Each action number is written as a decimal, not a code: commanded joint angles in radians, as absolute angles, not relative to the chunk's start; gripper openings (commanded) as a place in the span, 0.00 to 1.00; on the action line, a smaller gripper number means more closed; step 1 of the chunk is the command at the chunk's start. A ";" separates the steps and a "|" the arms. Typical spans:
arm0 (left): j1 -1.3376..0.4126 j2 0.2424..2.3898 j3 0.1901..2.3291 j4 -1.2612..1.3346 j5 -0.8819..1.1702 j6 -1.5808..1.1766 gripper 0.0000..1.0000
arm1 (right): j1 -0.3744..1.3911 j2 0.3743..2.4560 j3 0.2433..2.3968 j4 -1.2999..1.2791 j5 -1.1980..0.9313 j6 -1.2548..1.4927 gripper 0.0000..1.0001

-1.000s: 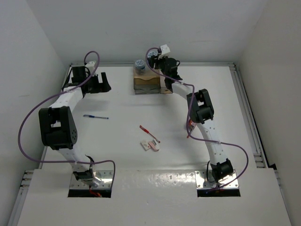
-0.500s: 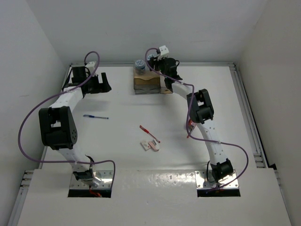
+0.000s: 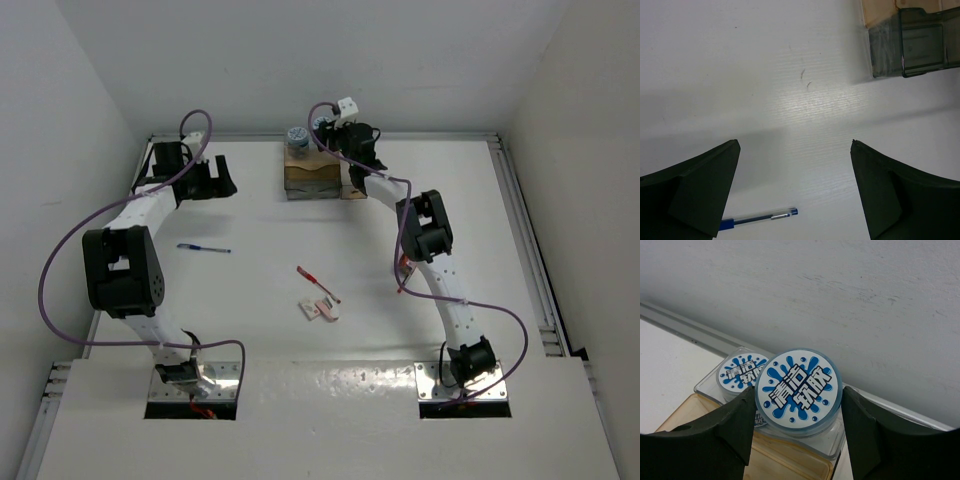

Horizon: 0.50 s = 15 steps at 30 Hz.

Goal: Sort the stationery into containers
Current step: Place the stationery in the storage box.

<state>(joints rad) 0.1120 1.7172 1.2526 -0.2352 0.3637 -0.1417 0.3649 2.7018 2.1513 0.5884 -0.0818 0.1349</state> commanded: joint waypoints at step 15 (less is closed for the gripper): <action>0.118 1.651 1.327 -0.236 0.376 -0.159 1.00 | 0.357 2.576 2.275 0.634 -0.074 0.178 0.81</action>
<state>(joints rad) 0.1120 1.7153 1.2736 -0.2474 0.3630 -0.1440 0.3626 2.6816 2.2333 0.5835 -0.0605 0.1879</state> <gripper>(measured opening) 0.998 0.811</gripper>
